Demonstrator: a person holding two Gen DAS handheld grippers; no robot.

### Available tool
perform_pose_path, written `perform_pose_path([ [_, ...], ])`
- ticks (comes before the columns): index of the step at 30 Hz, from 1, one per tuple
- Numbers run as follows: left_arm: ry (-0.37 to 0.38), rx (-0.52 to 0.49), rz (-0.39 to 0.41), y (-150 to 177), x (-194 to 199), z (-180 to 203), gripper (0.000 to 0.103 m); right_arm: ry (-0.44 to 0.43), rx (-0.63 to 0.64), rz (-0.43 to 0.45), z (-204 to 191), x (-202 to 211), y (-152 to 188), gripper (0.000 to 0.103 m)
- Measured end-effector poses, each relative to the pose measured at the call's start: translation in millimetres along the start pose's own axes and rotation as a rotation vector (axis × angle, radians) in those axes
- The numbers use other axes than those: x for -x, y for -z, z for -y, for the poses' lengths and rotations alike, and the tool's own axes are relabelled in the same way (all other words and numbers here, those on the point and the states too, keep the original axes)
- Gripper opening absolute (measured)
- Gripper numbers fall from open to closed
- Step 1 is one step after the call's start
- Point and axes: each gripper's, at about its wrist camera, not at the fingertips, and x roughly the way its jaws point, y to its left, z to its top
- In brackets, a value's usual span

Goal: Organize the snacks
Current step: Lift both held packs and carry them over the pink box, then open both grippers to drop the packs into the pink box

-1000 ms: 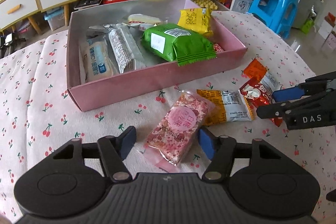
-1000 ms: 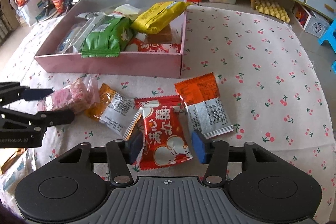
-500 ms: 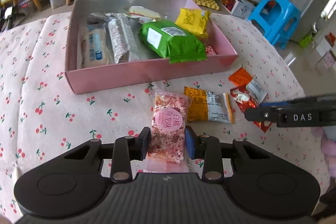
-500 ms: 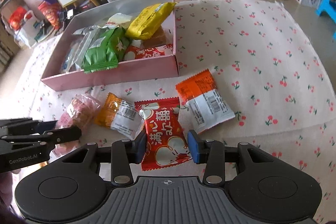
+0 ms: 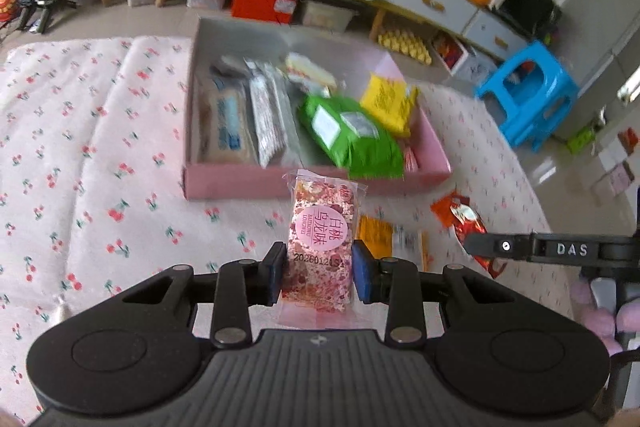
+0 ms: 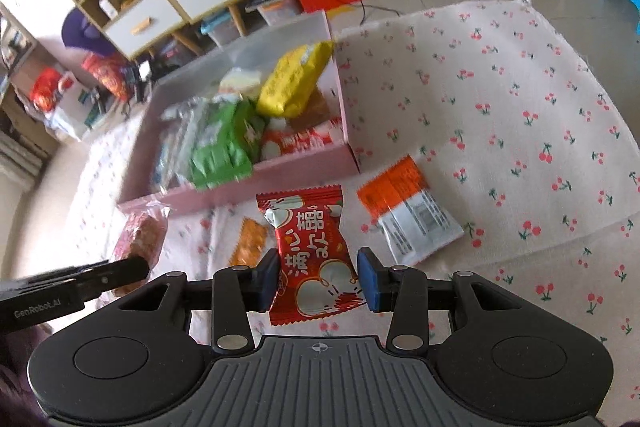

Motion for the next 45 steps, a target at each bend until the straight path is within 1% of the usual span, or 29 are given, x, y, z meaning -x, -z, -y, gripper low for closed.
perform_pose_path([
  [4,-0.026,0.029,0.066,-8.9,1.2,-7.7,0.031,-0.045,-0.054,0.042,0.1,3.9,-9.0,0.040],
  [6,-0.042,0.050,0.093,-12.7,-1.3,-12.7,0.031,-0.052,-0.055,0.068,-2.2,4.2,-12.5,0.040],
  [9,-0.057,0.092,0.123,-17.2,-7.6,-18.8,0.031,-0.055,-0.069,0.096,-4.9,2.7,-18.0,0.040],
  [11,-0.062,0.117,0.133,-20.5,-10.2,-22.2,0.031,-0.066,-0.100,0.102,-4.3,0.3,-21.1,0.040],
  [15,-0.097,0.089,0.167,-36.2,-16.0,-22.6,0.031,-0.047,-0.112,0.103,-8.8,-9.7,-37.6,0.040],
  [19,-0.110,0.076,0.166,-49.2,-24.2,-24.0,0.031,-0.044,-0.107,0.118,-13.5,-19.9,-55.7,0.040],
  [23,-0.126,0.047,0.184,-65.1,-31.7,-23.1,0.031,-0.037,-0.138,0.120,-18.8,-35.4,-77.3,0.040],
  [28,-0.143,0.041,0.188,-81.8,-43.7,-27.6,0.032,-0.030,-0.098,0.137,-35.9,-50.2,-98.4,0.040],
  [33,-0.176,0.047,0.188,-90.1,-55.9,-35.6,0.032,-0.018,-0.078,0.144,-48.0,-67.5,-115.1,0.040],
  [37,-0.190,0.018,0.205,-92.6,-58.2,-36.5,0.032,-0.002,-0.060,0.138,-55.2,-80.6,-122.4,0.040],
  [41,-0.191,0.003,0.203,-95.3,-61.5,-39.2,0.032,0.012,-0.044,0.143,-61.2,-88.1,-127.4,0.041],
  [44,-0.184,-0.005,0.214,-95.3,-61.5,-39.5,0.035,-0.005,-0.047,0.159,-62.7,-88.2,-130.0,0.042],
  [45,-0.189,-0.010,0.227,-94.0,-60.0,-38.8,0.037,-0.013,-0.051,0.156,-62.7,-88.5,-130.9,0.046],
])
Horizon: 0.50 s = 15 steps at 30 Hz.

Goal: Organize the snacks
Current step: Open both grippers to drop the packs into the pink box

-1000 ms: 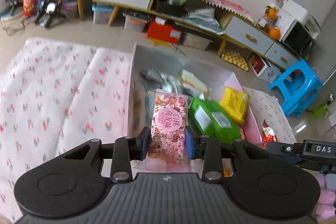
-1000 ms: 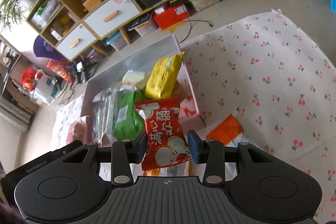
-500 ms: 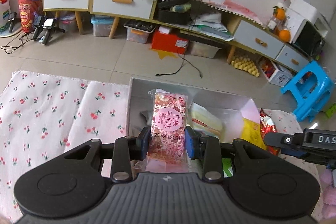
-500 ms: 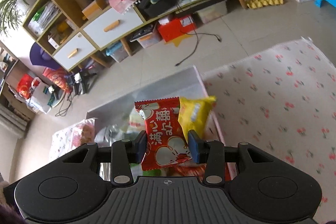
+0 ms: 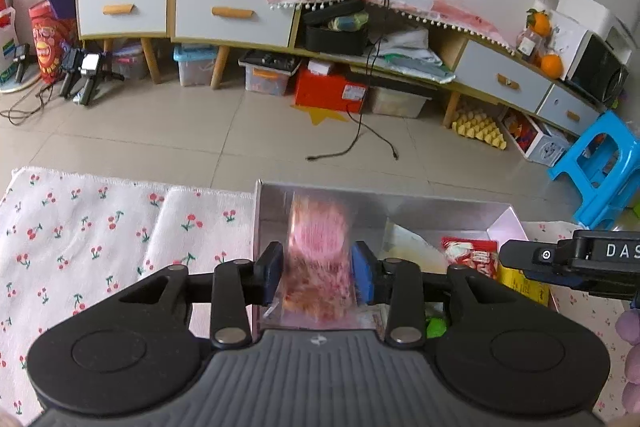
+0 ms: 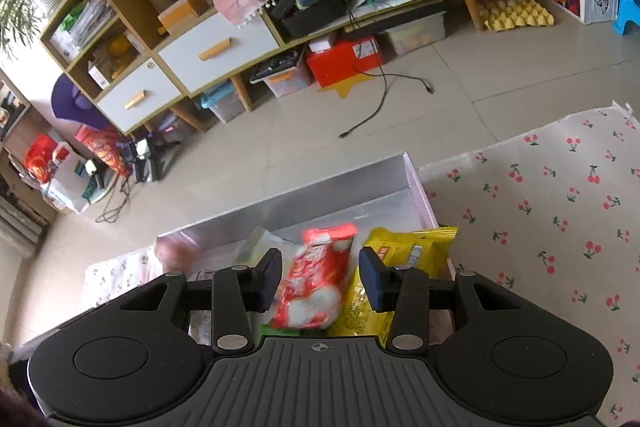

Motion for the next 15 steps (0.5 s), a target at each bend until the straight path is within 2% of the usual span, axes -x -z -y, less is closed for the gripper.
perform_pose_path([
  [2,-0.004,-0.006,0.006,-1.8,-1.1,0.9,0.044,-0.001,-0.003,-0.001,-0.6,0.5,-0.9,0.053],
  [8,-0.011,-0.014,-0.004,-0.9,2.3,2.9,0.050,0.009,-0.001,0.002,1.2,6.5,1.3,0.053],
  [10,-0.016,-0.019,-0.004,-0.6,6.1,4.2,0.058,0.012,-0.002,0.002,2.3,10.9,2.7,0.057],
  [15,-0.023,-0.031,0.005,1.1,20.6,7.9,0.062,0.013,-0.006,0.010,6.0,28.0,6.7,0.060],
])
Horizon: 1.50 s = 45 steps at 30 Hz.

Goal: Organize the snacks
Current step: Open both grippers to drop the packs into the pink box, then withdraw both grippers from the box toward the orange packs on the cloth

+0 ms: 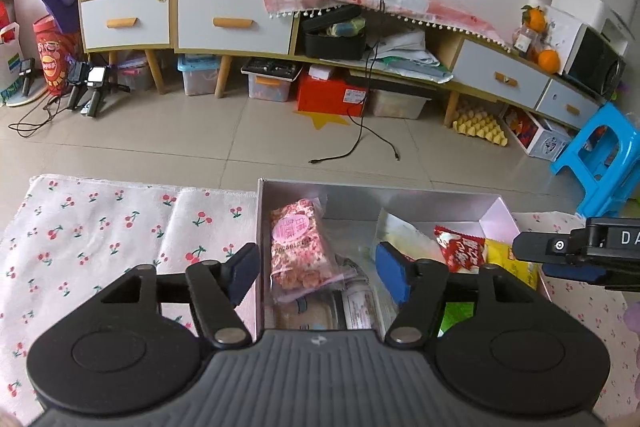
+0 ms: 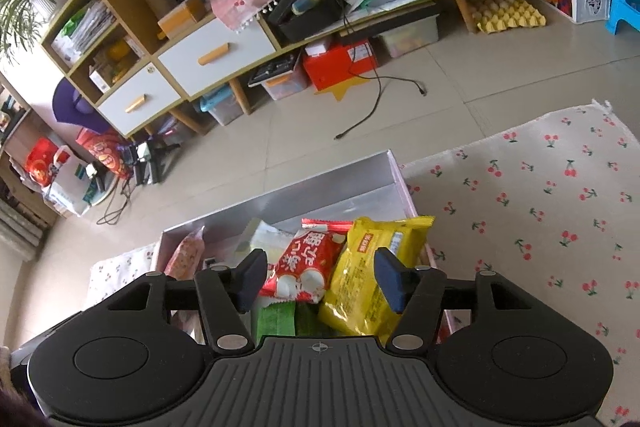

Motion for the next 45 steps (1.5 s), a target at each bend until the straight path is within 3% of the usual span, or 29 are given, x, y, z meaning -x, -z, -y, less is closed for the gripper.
perform_pose_path([
  [3,-0.005,0.000,-0.007,1.5,7.7,1.3,0.064,-0.005,-0.008,0.003,3.7,13.0,4.5,0.068],
  [9,-0.032,-0.040,-0.022,7.3,28.1,9.4,0.076,0.003,0.011,-0.007,10.1,39.2,19.6,0.072],
  [13,-0.048,-0.068,-0.023,12.3,42.6,16.1,0.087,0.011,0.018,-0.004,15.8,57.9,30.4,0.076],
  [22,-0.018,-0.025,-0.056,34.1,62.6,23.4,0.099,0.048,0.063,-0.003,25.1,90.3,51.9,0.086],
  [34,-0.046,-0.040,-0.121,67.2,67.2,31.1,0.102,0.091,0.184,0.013,30.2,111.0,84.9,0.091],
  [39,-0.075,-0.001,-0.126,82.8,66.7,28.6,0.102,0.108,0.173,0.024,46.8,104.0,100.8,0.092],
  [42,-0.105,0.012,-0.122,90.2,68.3,32.3,0.102,0.138,0.150,-0.035,59.8,91.3,106.6,0.092],
  [45,-0.068,-0.023,-0.130,93.1,66.3,39.4,0.102,0.184,0.174,-0.047,66.1,86.1,107.8,0.092],
])
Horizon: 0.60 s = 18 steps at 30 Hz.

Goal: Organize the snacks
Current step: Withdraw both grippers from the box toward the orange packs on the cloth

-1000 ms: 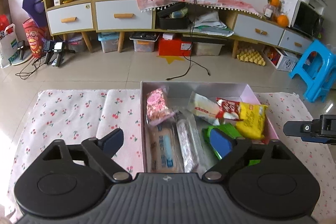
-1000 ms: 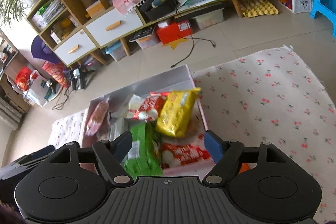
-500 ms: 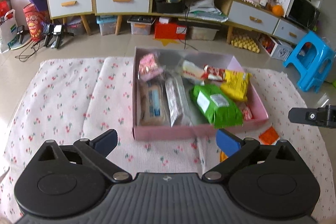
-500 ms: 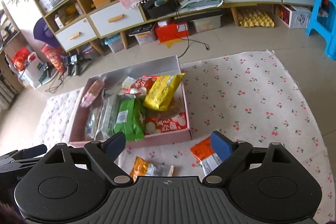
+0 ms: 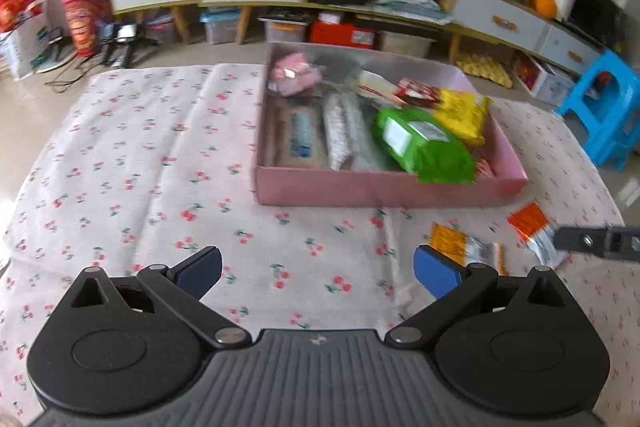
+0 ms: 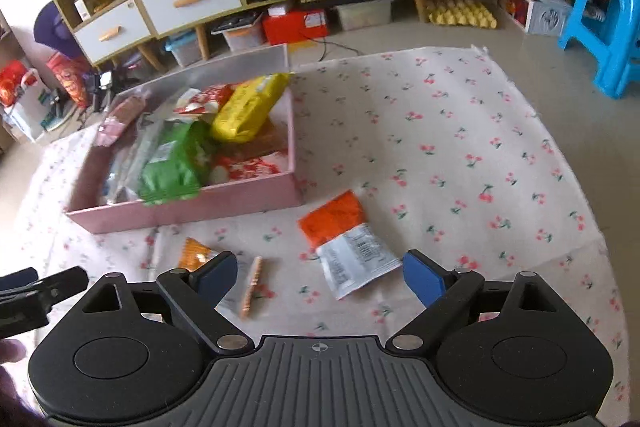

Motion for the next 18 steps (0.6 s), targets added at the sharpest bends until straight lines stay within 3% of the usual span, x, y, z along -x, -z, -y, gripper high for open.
perform_pose_path([
  [8,0.043,-0.144,-0.058,24.1,-18.9,33.7,0.102,0.067,0.084,-0.030,12.0,-16.1,12.0,0.092],
  [13,0.077,-0.141,-0.051,31.5,-24.9,49.3,0.102,0.053,0.126,-0.029,18.7,-19.3,15.6,0.092],
  [18,0.118,-0.138,-0.009,32.1,-30.0,61.7,0.101,0.046,0.080,-0.026,32.9,-20.1,13.5,0.092],
])
